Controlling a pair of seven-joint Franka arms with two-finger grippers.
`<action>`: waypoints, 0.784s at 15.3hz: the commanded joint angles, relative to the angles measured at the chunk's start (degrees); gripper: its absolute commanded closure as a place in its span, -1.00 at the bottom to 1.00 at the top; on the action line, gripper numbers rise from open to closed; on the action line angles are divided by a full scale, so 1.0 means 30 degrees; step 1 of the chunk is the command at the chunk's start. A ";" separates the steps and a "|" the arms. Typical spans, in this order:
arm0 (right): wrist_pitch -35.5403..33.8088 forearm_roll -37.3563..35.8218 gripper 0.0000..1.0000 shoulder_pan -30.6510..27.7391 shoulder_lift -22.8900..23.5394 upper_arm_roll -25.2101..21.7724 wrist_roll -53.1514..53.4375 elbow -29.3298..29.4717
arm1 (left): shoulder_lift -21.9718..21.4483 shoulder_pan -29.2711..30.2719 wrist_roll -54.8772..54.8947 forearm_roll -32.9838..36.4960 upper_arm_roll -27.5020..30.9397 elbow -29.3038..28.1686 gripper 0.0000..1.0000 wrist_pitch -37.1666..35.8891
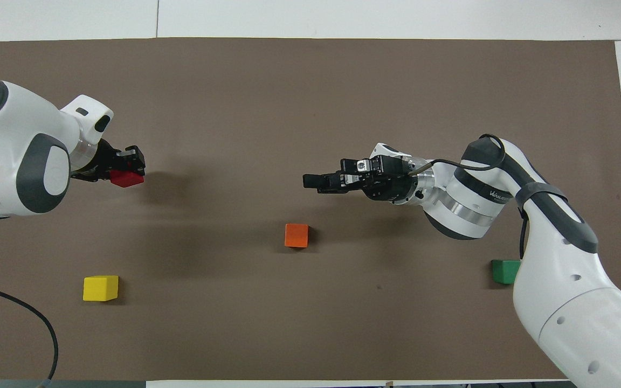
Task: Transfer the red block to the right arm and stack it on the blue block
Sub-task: 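Grasp the red block with the left gripper and lift it, then carry the red block toward the waiting right gripper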
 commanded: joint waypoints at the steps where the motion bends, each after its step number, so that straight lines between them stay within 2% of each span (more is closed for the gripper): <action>1: 0.0257 0.0413 -1.00 -0.0007 0.0416 0.0138 -0.0446 0.0495 | -0.1890 -0.0251 -0.2253 -0.1456 -0.0042 0.0531 1.00 -0.2982; 3: 0.0228 0.0413 -1.00 -0.0007 0.0416 0.0109 -0.0446 0.0495 | -0.3325 -0.0309 -0.5028 -0.2599 -0.0423 0.0502 1.00 -0.4739; 7: 0.0607 0.0413 -1.00 0.0110 0.0446 0.0109 -0.0446 0.0495 | -0.5494 -0.1682 -1.2350 -0.4650 -0.1242 0.0502 1.00 -0.6882; 9: 0.0667 0.0442 -1.00 0.0198 0.0446 0.0109 -0.0446 0.0524 | -0.6287 -0.2649 -1.5923 -0.5673 -0.1624 0.0502 1.00 -0.6887; 12: 0.0755 0.0413 -1.00 0.0140 0.0446 0.0080 -0.0417 0.0524 | -0.6496 -0.3385 -2.1670 -0.9036 -0.1684 0.0531 1.00 -0.5633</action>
